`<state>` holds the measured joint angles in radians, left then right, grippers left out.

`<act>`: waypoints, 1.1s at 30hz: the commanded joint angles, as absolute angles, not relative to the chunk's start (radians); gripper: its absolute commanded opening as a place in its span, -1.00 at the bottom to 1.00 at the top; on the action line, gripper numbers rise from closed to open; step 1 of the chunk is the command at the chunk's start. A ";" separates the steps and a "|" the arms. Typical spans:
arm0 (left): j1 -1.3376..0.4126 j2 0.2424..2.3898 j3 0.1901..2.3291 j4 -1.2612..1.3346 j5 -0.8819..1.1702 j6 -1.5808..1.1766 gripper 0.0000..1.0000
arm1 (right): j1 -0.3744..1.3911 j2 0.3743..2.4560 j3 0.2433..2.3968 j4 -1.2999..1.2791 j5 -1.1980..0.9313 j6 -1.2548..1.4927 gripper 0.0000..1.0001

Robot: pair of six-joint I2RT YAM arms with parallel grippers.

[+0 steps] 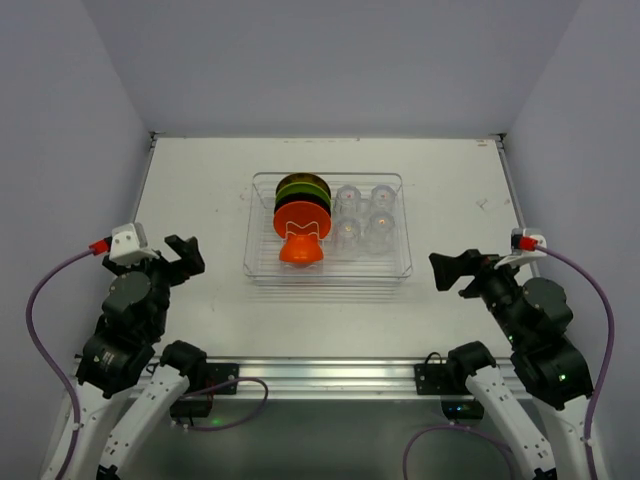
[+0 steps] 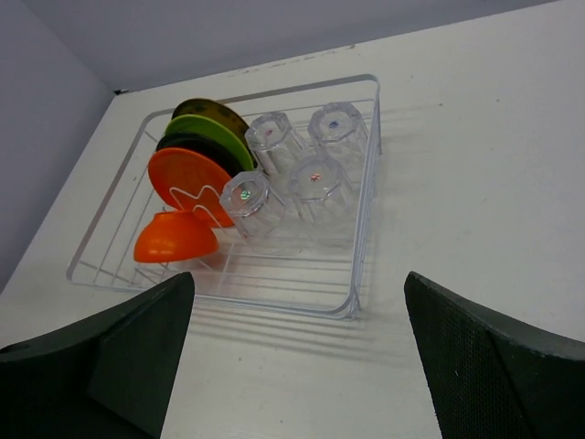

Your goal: Unload the mixed dishes from the dish rack

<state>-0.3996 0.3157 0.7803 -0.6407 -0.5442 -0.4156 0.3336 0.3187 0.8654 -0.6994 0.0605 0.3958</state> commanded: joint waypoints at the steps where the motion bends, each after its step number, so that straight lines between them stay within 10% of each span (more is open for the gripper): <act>1: -0.390 0.333 0.773 -0.586 -0.531 -0.400 1.00 | 0.331 0.328 0.887 -0.646 0.061 0.405 0.98; 14: -0.255 0.402 0.770 -0.560 -0.457 -0.383 1.00 | 0.331 0.284 0.810 -0.384 -0.090 0.658 0.98; 22: -0.221 0.463 0.770 -0.566 -0.431 -0.422 1.00 | 0.342 0.601 0.816 -0.169 -0.403 0.923 0.98; 33: -0.222 0.483 0.811 -0.632 -0.327 -0.639 1.00 | 0.706 0.802 0.896 -0.242 0.023 0.931 0.98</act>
<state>-0.2291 0.4892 0.7555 -0.6174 -0.3996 -0.4725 0.6609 0.8043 0.8524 -0.2504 -0.1413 0.9108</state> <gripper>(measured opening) 0.997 0.989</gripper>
